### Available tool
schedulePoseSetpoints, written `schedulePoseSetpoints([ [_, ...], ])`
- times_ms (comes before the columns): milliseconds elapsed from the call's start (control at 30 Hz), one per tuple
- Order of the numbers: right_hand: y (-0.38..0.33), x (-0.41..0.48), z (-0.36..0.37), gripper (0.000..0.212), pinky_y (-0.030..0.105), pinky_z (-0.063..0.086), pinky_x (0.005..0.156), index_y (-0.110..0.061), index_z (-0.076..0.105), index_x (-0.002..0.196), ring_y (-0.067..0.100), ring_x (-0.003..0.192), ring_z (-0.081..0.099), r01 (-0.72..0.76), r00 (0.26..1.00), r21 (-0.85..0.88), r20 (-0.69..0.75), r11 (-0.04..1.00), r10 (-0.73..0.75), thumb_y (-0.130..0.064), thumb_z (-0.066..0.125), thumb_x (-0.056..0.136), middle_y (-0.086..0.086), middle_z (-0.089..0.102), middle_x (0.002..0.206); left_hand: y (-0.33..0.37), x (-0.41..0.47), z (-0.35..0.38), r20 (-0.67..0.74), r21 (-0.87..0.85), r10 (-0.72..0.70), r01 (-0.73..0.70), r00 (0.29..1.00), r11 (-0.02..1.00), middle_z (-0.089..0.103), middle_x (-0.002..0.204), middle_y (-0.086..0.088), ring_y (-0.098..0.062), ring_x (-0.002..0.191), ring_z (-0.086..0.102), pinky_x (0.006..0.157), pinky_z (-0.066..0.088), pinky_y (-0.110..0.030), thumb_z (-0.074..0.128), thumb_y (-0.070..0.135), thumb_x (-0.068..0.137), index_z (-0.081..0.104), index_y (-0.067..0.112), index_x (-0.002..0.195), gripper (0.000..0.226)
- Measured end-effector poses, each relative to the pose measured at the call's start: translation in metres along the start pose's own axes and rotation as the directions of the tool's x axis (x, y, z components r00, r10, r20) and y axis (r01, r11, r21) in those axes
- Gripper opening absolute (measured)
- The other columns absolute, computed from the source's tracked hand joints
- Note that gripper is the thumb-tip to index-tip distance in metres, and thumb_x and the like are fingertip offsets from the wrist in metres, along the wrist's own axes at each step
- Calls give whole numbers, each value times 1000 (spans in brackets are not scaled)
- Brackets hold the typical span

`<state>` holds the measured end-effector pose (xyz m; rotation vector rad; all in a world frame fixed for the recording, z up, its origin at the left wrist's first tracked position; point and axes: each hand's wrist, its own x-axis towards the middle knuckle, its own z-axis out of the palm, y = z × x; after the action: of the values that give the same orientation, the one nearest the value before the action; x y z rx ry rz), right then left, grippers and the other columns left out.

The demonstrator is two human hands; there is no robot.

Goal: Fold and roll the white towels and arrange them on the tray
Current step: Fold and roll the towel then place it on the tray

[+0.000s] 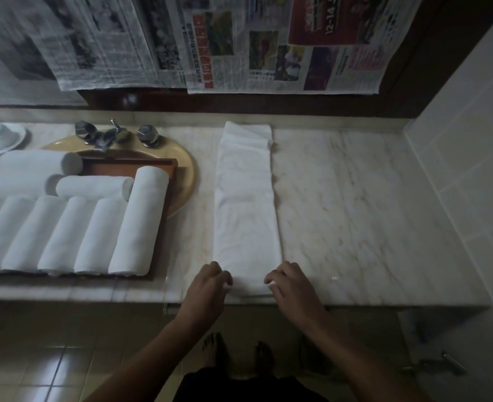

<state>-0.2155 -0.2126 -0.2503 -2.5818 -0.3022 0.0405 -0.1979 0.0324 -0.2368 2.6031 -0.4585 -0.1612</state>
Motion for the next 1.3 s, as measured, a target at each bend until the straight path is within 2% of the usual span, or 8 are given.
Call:
schedulePoseSetpoints([
  [133,-3,-5,13,18,36,53,66,-16,70,96,19,93,55,90,995,-51,48,995,-88,-1,66,87,-3,54,98,2,-4,10,67,180,197,-206,978,962,55,79,0,-19,71,46,51,42,-33,72,-12,50,65,16,78,40],
  [400,-4,-8,2,39,36,49,76,-18,63,109,23,95,53,197,973,-121,141,973,-180,-10,41,77,0,57,108,-13,-5,8,201,236,267,-311,943,921,55,91,0,-20,79,48,59,45,-34,65,-7,55,62,17,93,45],
  [600,0,-4,1,41,35,49,73,-20,62,116,22,94,55,214,968,-153,165,965,-189,-6,53,78,-2,60,110,-17,1,5,201,252,277,-323,940,912,55,87,1,-21,77,50,59,46,-36,66,2,65,60,18,90,30],
  [767,2,-5,2,43,35,48,70,-21,61,116,22,93,56,222,967,-192,166,956,-191,-4,56,77,-2,60,110,-20,2,8,111,174,235,-252,966,952,59,82,1,-21,75,50,59,48,-36,40,8,70,65,16,87,31],
  [867,4,-2,-3,46,35,45,72,-22,62,113,23,95,57,200,968,-203,190,959,-162,-3,45,75,-2,62,110,-20,6,1,112,125,200,-213,974,969,64,79,3,-21,72,56,59,50,-34,54,2,67,68,18,88,30],
  [1033,8,8,-8,51,33,36,91,-26,66,125,17,117,53,125,959,-120,269,985,-89,5,55,86,-7,62,126,-14,6,-22,179,-34,31,-25,983,999,70,89,12,-7,81,62,70,49,-24,68,14,80,70,25,99,22],
  [1133,13,18,-13,29,20,47,92,-22,76,120,11,108,64,-74,966,48,250,996,60,-9,66,96,-4,72,118,-20,19,-32,225,-164,-122,161,967,973,72,86,14,8,79,63,68,44,-7,77,19,77,74,31,96,23],
  [1300,11,29,-20,14,7,46,79,-22,80,102,2,91,66,-269,952,179,197,946,233,-19,78,89,-8,75,101,-29,35,-37,248,-222,-288,344,925,912,73,85,10,3,78,65,59,40,-4,85,22,77,72,35,88,21],
])
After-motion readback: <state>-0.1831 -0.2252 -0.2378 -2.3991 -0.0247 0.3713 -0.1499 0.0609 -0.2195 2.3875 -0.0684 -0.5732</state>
